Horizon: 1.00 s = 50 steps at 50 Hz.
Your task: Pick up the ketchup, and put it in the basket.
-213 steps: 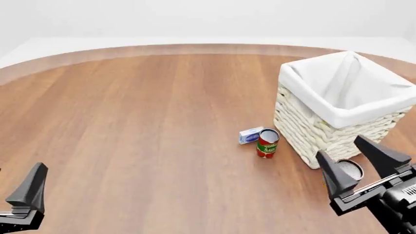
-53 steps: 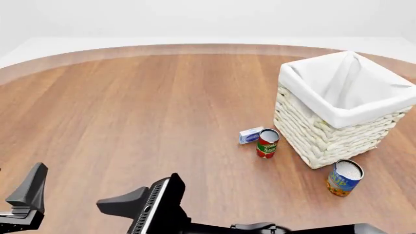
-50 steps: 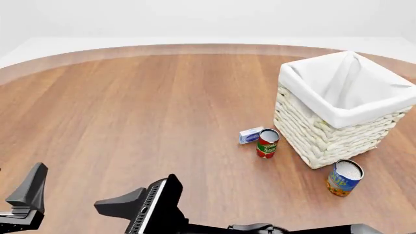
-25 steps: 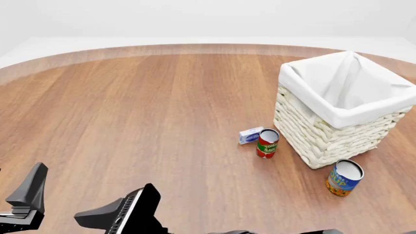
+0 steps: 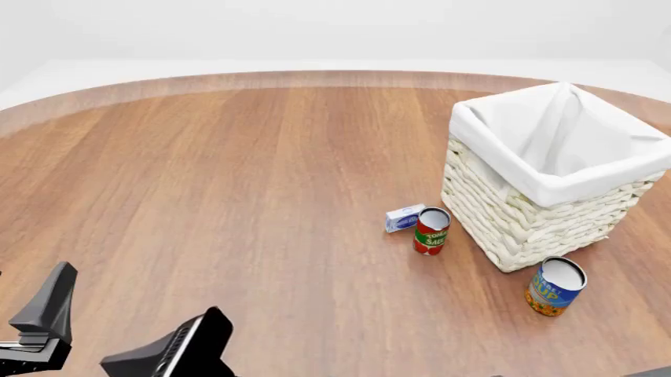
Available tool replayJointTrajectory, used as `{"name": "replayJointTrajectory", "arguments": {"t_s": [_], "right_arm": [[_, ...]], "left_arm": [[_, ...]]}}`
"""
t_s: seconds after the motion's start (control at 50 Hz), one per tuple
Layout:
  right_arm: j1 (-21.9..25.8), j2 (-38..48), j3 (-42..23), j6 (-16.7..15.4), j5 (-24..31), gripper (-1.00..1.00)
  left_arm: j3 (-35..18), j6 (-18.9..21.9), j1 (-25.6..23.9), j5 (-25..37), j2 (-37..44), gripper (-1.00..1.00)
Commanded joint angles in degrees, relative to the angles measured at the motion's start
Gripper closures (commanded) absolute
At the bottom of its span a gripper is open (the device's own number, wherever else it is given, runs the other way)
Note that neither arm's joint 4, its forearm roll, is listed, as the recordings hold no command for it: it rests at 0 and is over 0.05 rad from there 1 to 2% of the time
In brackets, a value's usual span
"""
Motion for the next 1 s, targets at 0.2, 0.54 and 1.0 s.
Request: {"name": "replayJointTrajectory", "arguments": {"t_s": [0.2, 0.54, 1.0], "right_arm": [[0.7, 2.0, -0.9, 1.4, -0.7, -1.0], [0.4, 5.1, -2.6, 2.2, -0.8, -1.0], [0.1, 7.7, -5.1, 2.5, 0.4, -1.0]], "left_arm": [[0.0, 0.0, 0.0, 0.0, 0.0, -1.0], [0.0, 0.0, 0.0, 0.0, 0.0, -1.0], [0.0, 0.0, 0.0, 0.0, 0.0, -1.0]]}}
